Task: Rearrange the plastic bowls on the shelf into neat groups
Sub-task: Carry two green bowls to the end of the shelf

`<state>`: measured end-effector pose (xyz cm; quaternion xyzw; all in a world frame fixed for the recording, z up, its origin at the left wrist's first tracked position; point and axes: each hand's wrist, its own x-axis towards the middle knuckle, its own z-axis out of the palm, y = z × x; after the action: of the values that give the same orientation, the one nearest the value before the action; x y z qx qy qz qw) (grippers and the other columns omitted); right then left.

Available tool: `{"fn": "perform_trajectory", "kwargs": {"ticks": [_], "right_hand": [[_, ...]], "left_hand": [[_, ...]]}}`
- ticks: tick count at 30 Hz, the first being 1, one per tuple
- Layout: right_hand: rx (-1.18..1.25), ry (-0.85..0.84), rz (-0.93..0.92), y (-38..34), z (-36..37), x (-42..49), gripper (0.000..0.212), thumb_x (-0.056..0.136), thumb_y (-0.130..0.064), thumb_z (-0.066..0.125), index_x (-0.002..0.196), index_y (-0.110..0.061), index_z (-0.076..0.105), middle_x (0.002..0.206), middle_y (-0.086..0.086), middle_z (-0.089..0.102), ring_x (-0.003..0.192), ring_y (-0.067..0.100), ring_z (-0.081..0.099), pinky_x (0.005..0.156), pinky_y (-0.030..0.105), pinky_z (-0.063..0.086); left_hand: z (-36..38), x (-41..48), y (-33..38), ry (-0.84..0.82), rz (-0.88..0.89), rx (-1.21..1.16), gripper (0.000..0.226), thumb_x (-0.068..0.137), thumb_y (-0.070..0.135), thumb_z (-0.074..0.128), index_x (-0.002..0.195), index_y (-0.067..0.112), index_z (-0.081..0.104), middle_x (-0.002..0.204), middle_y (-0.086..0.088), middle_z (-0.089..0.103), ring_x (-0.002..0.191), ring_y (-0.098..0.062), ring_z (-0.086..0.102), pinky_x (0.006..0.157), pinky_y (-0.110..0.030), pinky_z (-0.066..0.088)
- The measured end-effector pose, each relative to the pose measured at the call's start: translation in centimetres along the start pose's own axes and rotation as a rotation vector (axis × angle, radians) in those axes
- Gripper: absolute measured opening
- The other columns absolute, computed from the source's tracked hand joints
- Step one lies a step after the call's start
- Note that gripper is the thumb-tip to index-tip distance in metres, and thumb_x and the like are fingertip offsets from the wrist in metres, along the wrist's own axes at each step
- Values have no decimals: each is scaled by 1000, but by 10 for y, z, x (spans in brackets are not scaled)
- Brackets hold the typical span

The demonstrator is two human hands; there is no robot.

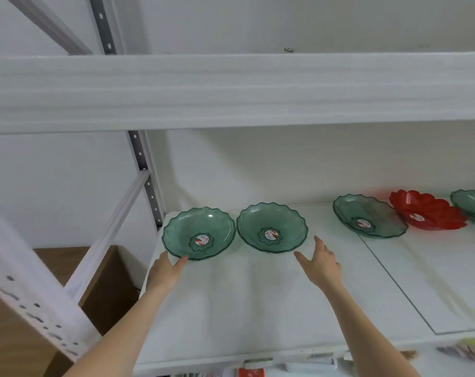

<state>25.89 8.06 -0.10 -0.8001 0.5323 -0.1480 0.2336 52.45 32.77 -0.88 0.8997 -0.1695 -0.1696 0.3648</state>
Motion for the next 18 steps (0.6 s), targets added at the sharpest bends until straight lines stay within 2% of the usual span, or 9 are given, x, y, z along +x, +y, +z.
{"fn": "perform_trajectory", "kwargs": {"ticks": [3, 5, 8, 12, 18], "right_hand": [[-77, 29, -62, 8, -25, -25, 81, 86, -57, 49, 149, -16, 19, 153, 6, 34, 138, 28, 32, 105, 47, 30], [-129, 50, -95, 16, -42, -45, 82, 86, -59, 48, 150, -17, 19, 156, 6, 29, 141, 26, 28, 108, 48, 28], [-197, 87, -128, 31, -68, -74, 82, 86, -62, 45, 150, -18, 18, 158, 8, 23, 144, 26, 22, 111, 50, 24], [-269, 131, -156, 53, -102, -100, 82, 85, -65, 42, 150, -21, 17, 160, 8, 18, 146, 27, 18, 113, 51, 22], [-326, 193, -184, 95, -152, -110, 84, 86, -67, 37, 151, -22, 11, 160, 6, 17, 147, 24, 16, 114, 51, 21]], "left_hand": [[-10, -35, 14, 13, 108, 115, 61, 90, 48, 53, 137, 9, 44, 134, -20, 53, 125, -38, 47, 101, -45, 42], [-14, -62, 23, 31, 174, 237, 61, 91, 50, 50, 137, 10, 44, 133, -20, 54, 125, -37, 47, 100, -46, 43], [-14, -102, 39, 97, 289, 410, 68, 92, 54, 44, 144, 11, 37, 143, -15, 48, 133, -33, 40, 107, -44, 36], [-5, -143, 63, 107, 395, 538, 73, 91, 61, 37, 148, 17, 30, 150, -12, 39, 141, -32, 29, 113, -50, 28], [26, -182, 106, 126, 505, 621, 76, 89, 66, 32, 149, 20, 28, 157, -13, 28, 147, -31, 18, 115, -52, 22]]}}
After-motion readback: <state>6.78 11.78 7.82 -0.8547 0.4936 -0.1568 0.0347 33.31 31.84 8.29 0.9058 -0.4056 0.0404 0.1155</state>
